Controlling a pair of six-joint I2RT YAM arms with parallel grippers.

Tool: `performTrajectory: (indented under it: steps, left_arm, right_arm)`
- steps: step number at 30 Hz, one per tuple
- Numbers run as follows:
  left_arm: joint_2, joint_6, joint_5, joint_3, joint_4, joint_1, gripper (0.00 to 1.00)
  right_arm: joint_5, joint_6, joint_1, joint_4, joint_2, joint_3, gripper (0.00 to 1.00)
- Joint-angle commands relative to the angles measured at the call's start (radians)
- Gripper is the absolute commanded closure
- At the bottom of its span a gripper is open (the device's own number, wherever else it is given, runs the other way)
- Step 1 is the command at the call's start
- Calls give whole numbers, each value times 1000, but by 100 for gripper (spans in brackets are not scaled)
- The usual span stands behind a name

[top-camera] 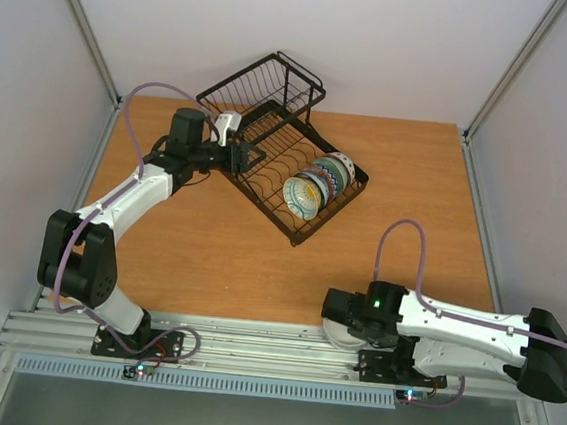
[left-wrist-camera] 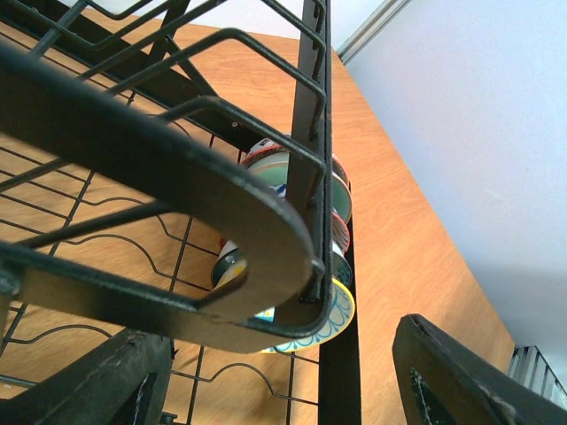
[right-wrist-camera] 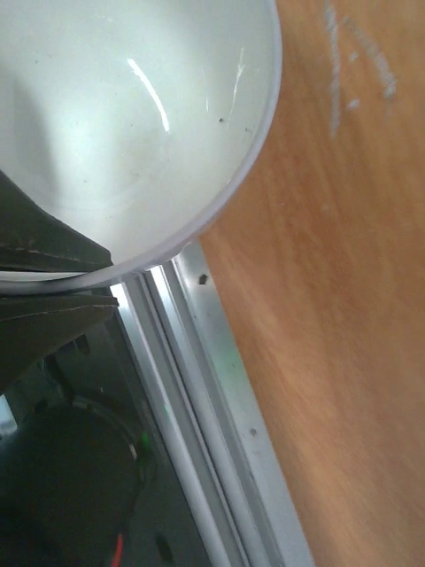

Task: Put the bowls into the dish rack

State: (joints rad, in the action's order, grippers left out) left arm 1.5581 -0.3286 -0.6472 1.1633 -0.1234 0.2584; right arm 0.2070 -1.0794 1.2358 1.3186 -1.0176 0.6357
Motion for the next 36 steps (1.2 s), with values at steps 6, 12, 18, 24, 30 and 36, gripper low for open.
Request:
performTrajectory:
  steps: [6, 12, 18, 24, 30, 36]
  left_arm:
    - [4, -14, -33, 26, 38, -1, 31]
    - [-14, -10, -35, 24, 40, -1, 31]
    - [5, -15, -61, 28, 46, -1, 31]
    - [43, -26, -142, 51, 37, 0, 31]
    - [110, 47, -202, 169, -142, 49, 40]
    - [112, 118, -195, 212, -216, 90, 51]
  right_arm:
    - [339, 371, -57, 173, -262, 520, 99]
    - [428, 612, -196, 128, -370, 692, 99]
    - [302, 896, -364, -164, -327, 713, 99]
    - [228, 1051, -408, -240, -448, 868, 99]
    - [144, 1142, -474, -283, -620, 1000, 99]
    - [106, 1173, -526, -310, -700, 1065, 99]
